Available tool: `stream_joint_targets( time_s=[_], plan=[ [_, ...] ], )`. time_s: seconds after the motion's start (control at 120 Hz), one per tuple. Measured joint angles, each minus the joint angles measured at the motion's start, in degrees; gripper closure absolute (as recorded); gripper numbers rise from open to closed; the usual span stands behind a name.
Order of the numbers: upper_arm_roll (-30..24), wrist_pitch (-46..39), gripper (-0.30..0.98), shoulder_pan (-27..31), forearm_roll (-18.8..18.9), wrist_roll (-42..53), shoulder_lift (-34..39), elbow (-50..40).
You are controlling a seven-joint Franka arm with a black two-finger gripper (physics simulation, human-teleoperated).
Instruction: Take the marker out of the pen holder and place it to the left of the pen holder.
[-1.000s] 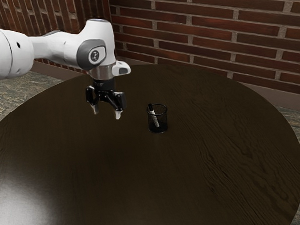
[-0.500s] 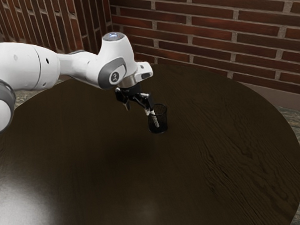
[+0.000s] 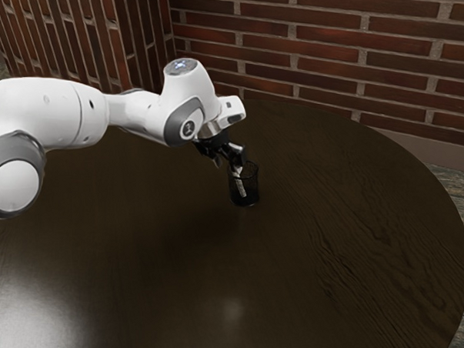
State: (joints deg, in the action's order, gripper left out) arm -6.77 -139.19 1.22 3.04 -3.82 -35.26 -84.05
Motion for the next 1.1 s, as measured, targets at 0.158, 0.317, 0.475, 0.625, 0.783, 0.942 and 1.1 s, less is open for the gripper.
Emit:
stream_joint_targets(
  time_s=[0.158,0.317,0.475,0.625,0.783,0.942,1.1],
  plan=[
    [0.0,-0.4,0.4,-0.5,-0.1,0.6,-1.8,2.1],
    [0.0,-0.6,0.49,-0.3,-0.2,1.0,-2.1,2.7],
    [0.0,-0.6,0.55,0.0,-0.3,1.3,-2.1,2.6],
    [0.0,-0.5,0.6,0.2,-0.4,1.5,-2.1,2.5],
    [0.0,-0.5,0.64,0.1,-0.3,1.7,-2.1,2.5],
    [0.0,-0.5,0.67,0.1,-0.3,1.8,-2.1,2.6],
    [0.1,-0.5,0.68,0.2,-0.3,1.9,-2.1,2.4]
  ],
)
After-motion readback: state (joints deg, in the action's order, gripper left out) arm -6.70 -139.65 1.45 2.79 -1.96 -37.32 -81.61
